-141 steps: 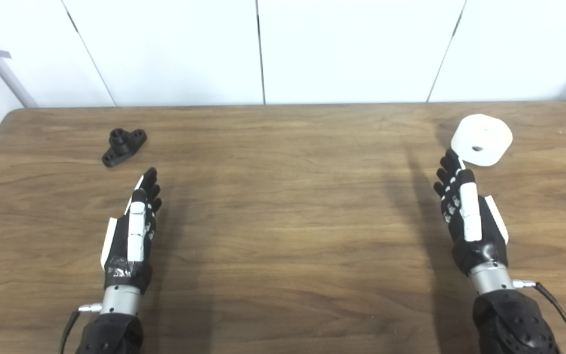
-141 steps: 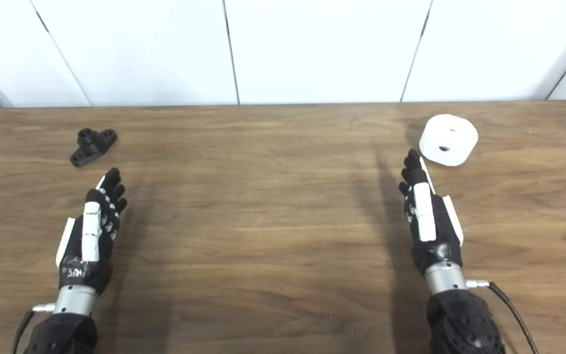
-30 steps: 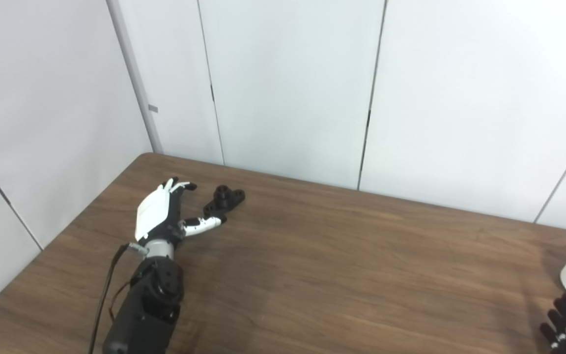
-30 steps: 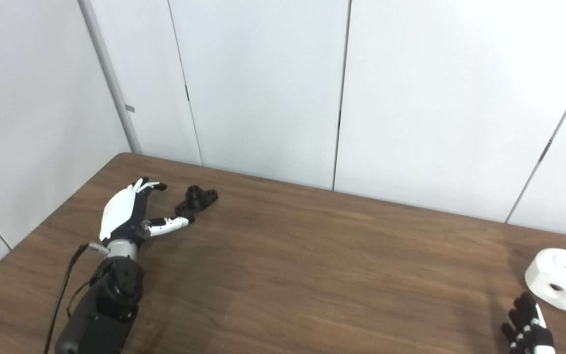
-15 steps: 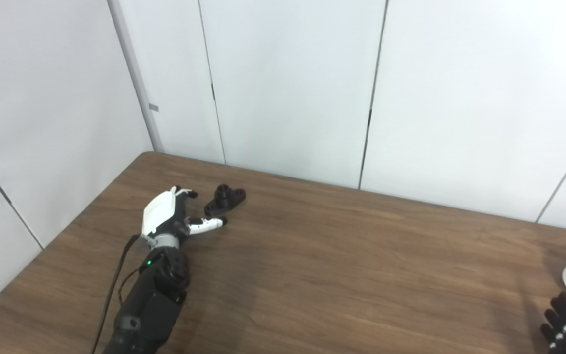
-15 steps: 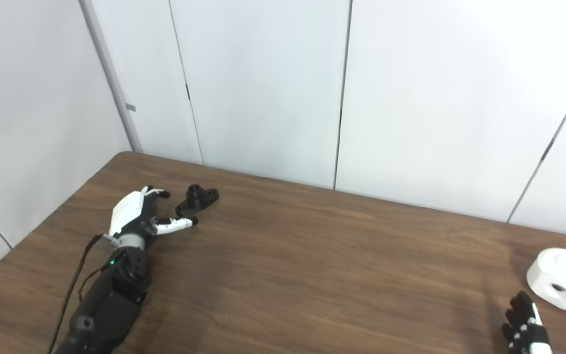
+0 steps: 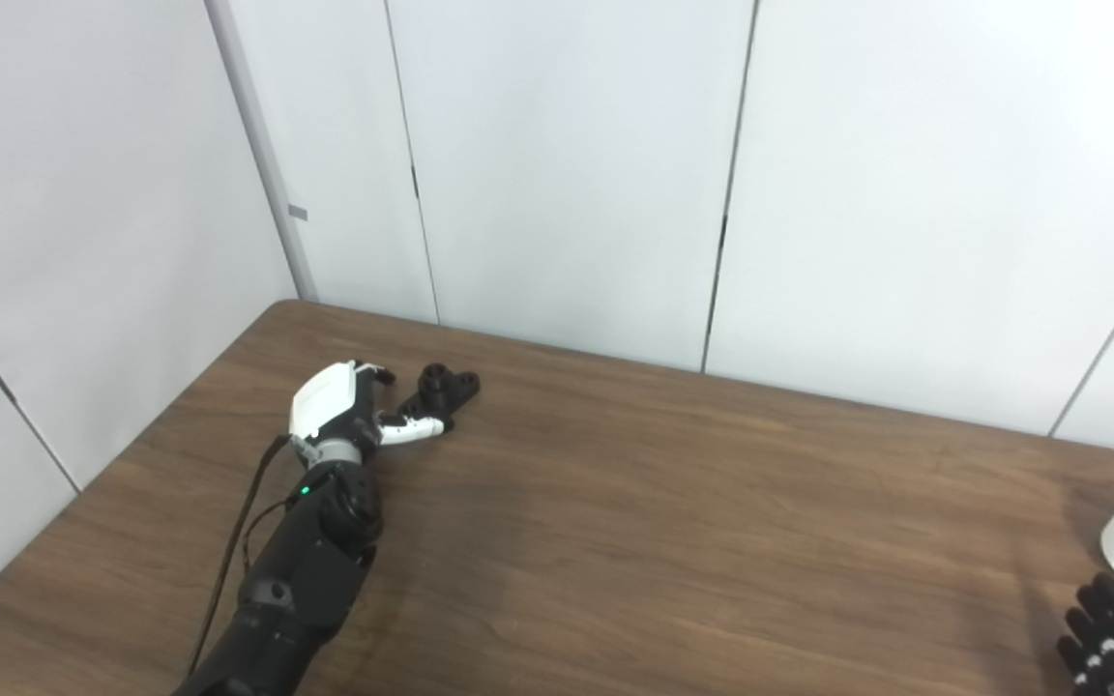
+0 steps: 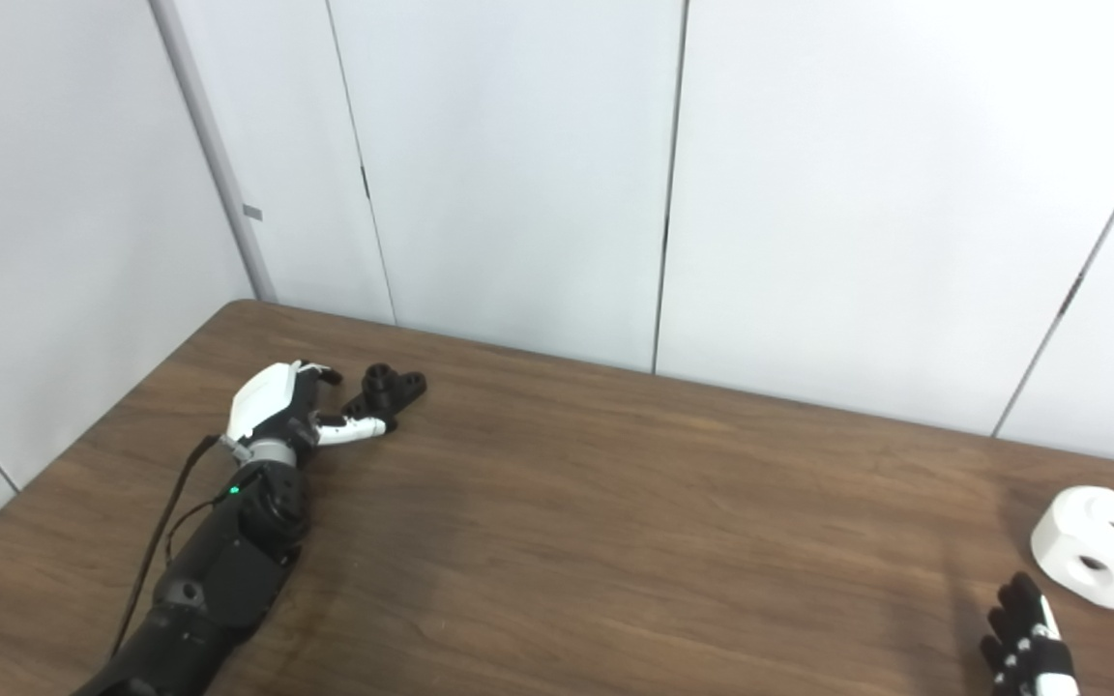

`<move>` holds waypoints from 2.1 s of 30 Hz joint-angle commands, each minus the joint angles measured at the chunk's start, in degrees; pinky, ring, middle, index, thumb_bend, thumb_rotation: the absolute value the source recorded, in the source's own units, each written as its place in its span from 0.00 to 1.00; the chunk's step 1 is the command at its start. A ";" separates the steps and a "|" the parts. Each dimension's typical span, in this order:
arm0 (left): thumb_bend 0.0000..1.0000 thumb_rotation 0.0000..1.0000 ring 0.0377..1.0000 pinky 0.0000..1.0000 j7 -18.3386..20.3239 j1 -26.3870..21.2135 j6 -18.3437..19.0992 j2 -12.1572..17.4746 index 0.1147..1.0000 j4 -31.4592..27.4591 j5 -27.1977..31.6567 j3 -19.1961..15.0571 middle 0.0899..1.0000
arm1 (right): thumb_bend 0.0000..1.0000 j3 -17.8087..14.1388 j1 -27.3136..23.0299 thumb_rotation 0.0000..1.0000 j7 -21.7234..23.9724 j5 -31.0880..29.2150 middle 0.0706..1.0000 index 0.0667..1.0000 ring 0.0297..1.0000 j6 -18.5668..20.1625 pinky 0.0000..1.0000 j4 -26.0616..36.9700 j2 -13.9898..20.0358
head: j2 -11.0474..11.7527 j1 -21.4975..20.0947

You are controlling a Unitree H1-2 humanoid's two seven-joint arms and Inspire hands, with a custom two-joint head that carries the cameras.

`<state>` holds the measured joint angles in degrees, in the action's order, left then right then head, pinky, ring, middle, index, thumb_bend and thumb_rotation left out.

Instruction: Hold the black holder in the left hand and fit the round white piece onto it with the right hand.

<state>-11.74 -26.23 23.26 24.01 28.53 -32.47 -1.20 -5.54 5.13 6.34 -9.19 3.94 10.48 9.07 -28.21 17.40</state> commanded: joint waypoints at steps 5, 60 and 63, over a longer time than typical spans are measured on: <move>0.93 0.40 1.00 1.00 -1.05 -2.86 -0.61 1.23 0.77 -0.60 0.13 1.83 0.96 | 0.55 -0.06 0.14 1.00 -0.49 -0.06 1.00 1.00 1.00 1.12 1.00 2.49 -0.36 | -0.32 -0.04; 0.52 0.05 0.94 1.00 -2.68 -2.12 -5.82 0.91 0.42 4.36 5.06 4.14 0.81 | 0.49 -0.78 1.13 1.00 -0.33 -0.70 1.00 1.00 1.00 3.33 1.00 5.74 0.04 | -2.11 -0.63; 0.52 0.05 0.93 1.00 -3.12 -2.01 -6.89 0.85 0.42 4.67 5.52 4.01 0.79 | 0.50 -0.85 1.05 1.00 -0.28 -0.82 1.00 1.00 1.00 3.40 1.00 5.66 0.06 | -2.18 -0.81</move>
<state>-15.50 -27.74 17.12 24.55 32.92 -27.36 2.36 -5.98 6.87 6.19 -9.75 7.98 14.35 8.78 -30.32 16.52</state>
